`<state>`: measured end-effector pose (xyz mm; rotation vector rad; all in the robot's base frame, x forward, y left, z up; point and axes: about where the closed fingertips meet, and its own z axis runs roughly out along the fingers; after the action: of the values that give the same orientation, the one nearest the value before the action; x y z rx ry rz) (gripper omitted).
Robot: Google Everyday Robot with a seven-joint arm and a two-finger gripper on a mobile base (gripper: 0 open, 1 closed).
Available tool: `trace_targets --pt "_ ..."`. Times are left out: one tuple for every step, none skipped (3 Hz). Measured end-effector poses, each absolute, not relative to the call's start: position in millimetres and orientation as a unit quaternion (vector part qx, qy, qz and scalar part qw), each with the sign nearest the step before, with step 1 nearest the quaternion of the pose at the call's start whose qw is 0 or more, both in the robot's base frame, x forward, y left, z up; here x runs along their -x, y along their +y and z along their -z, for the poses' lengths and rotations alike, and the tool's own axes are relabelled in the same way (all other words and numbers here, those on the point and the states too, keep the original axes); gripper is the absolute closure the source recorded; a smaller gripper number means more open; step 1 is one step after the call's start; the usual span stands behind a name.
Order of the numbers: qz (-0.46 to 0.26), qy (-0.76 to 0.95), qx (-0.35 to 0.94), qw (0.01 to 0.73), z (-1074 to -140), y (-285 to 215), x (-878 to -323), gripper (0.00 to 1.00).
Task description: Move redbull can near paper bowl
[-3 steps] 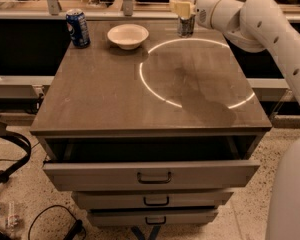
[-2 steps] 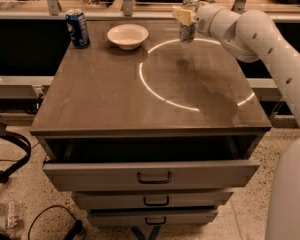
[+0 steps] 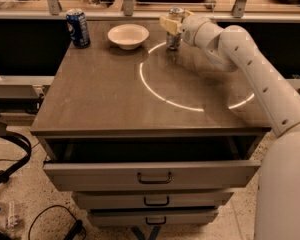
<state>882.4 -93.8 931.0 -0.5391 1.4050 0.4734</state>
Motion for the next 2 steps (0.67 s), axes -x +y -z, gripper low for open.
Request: trace_targets --pt "-0.214 0.632 0.243 0.704 -930.6 -92.0 -882.6 0.83" --pt "-0.216 0.631 0.244 0.704 -930.5 -88.3 -882.7 0.51"
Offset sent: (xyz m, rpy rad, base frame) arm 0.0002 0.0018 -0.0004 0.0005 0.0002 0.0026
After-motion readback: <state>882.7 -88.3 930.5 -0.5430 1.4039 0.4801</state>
